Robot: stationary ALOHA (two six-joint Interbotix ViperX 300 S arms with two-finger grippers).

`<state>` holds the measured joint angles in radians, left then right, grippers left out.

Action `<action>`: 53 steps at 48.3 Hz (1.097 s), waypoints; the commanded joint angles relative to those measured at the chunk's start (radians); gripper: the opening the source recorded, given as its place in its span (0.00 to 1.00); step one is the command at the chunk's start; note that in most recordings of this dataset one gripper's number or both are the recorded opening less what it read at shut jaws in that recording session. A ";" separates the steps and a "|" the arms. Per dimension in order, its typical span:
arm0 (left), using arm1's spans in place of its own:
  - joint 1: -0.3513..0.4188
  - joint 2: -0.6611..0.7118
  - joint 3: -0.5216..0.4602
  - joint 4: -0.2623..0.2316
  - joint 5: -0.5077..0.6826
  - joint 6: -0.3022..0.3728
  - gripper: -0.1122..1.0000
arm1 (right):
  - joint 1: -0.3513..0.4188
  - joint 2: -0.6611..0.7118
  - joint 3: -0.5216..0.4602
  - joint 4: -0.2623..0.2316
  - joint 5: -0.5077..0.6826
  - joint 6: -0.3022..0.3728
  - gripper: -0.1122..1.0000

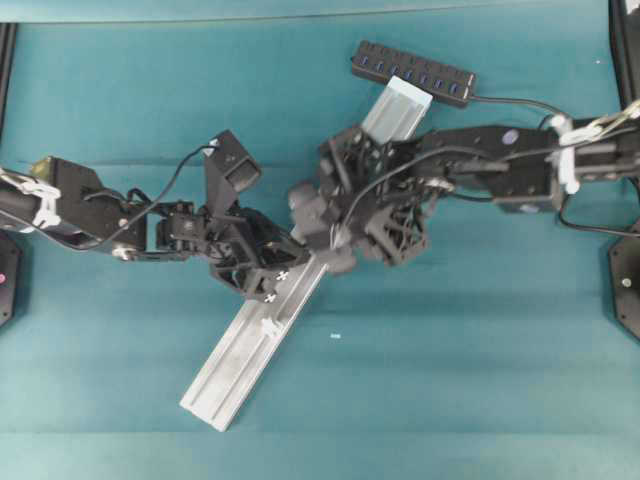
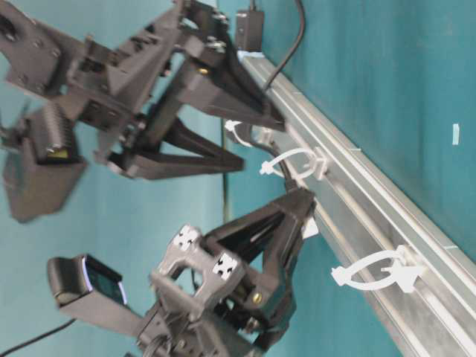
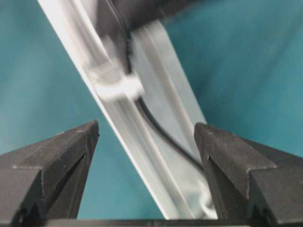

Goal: Pass the USB cable through three rings with both arms.

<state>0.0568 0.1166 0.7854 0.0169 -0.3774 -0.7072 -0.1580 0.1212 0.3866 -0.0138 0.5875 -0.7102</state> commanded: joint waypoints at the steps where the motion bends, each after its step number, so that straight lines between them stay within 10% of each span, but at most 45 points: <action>1: -0.017 -0.038 0.011 0.003 -0.002 -0.008 0.20 | 0.015 -0.031 -0.003 0.000 -0.020 0.012 0.87; 53: -0.084 -0.160 0.052 0.003 0.003 -0.129 0.20 | 0.121 0.026 0.003 0.003 -0.170 0.012 0.76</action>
<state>-0.0199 -0.0215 0.8483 0.0169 -0.3682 -0.8391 -0.0460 0.1365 0.3927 -0.0123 0.4234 -0.7087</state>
